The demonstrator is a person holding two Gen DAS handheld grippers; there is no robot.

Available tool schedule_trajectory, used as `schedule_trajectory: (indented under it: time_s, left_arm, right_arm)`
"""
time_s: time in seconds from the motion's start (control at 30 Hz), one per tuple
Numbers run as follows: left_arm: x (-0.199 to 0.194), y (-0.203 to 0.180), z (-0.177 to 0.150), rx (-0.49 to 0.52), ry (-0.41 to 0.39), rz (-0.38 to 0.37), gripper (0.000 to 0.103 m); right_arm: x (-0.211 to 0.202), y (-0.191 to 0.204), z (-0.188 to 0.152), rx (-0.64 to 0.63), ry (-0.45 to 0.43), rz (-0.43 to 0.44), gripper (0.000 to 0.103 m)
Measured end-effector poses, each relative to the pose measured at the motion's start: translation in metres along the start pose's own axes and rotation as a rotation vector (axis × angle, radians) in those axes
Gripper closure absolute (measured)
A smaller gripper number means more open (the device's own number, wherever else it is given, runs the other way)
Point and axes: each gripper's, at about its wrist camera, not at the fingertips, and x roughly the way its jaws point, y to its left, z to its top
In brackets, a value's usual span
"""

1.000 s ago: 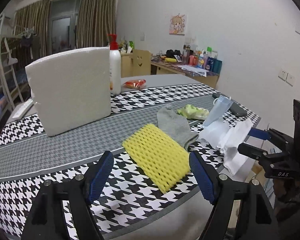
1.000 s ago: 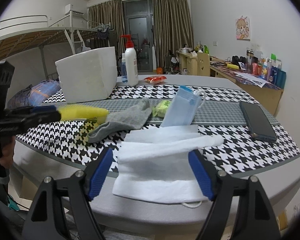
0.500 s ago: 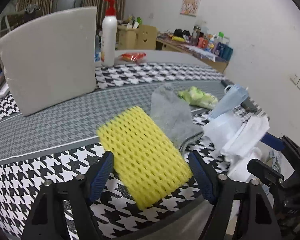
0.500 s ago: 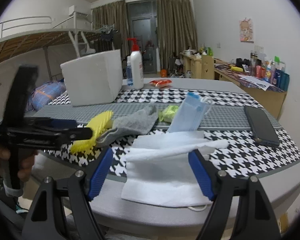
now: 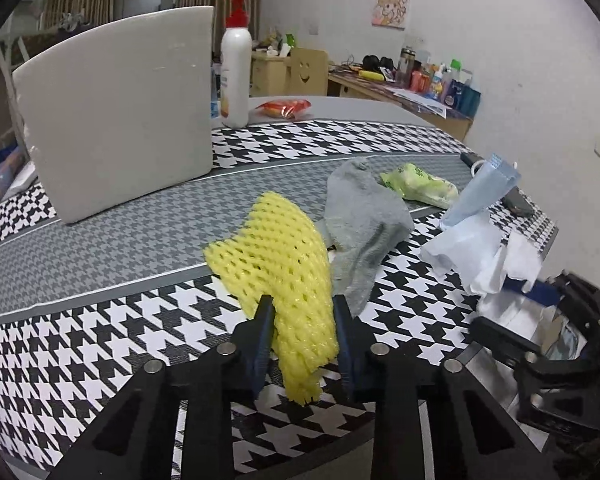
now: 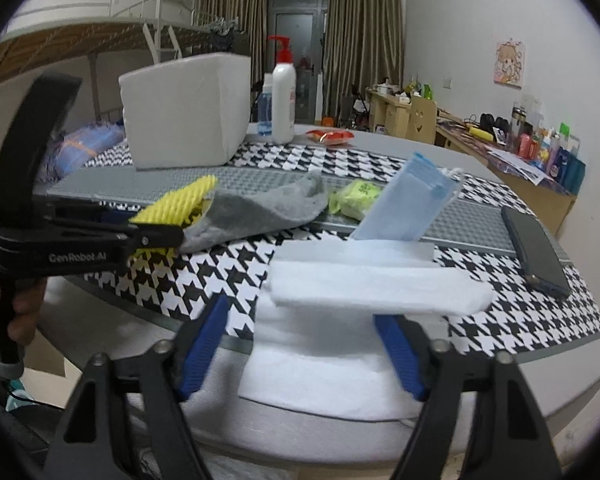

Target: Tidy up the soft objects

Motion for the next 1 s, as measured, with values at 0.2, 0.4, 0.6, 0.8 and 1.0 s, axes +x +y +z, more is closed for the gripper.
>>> schedule_trajectory:
  time_s: [0.2, 0.4, 0.6, 0.8, 1.0]
  left_arm:
    - [-0.011, 0.006, -0.003, -0.018, -0.028, -0.030, 0.078]
    - [-0.026, 0.011, -0.006, -0.031, -0.068, -0.041, 0.078]
    - [-0.039, 0.014, -0.005, -0.034, -0.099, -0.044, 0.078]
    - [-0.050, 0.015, -0.005, -0.021, -0.133, -0.037, 0.078]
    - [-0.056, 0.014, -0.007, -0.012, -0.145, -0.039, 0.078]
  right_arm:
    - [0.008, 0.005, -0.003, -0.021, 0.044, -0.031, 0.062]
    - [0.004, 0.007, -0.002, -0.027, 0.059, -0.034, 0.090]
    - [-0.015, -0.003, 0.008, 0.037, 0.008, 0.010, 0.092]
    - [-0.029, -0.013, 0.022, 0.091, -0.040, 0.020, 0.093]
    - [-0.035, -0.020, 0.031, 0.138, -0.071, 0.037, 0.093]
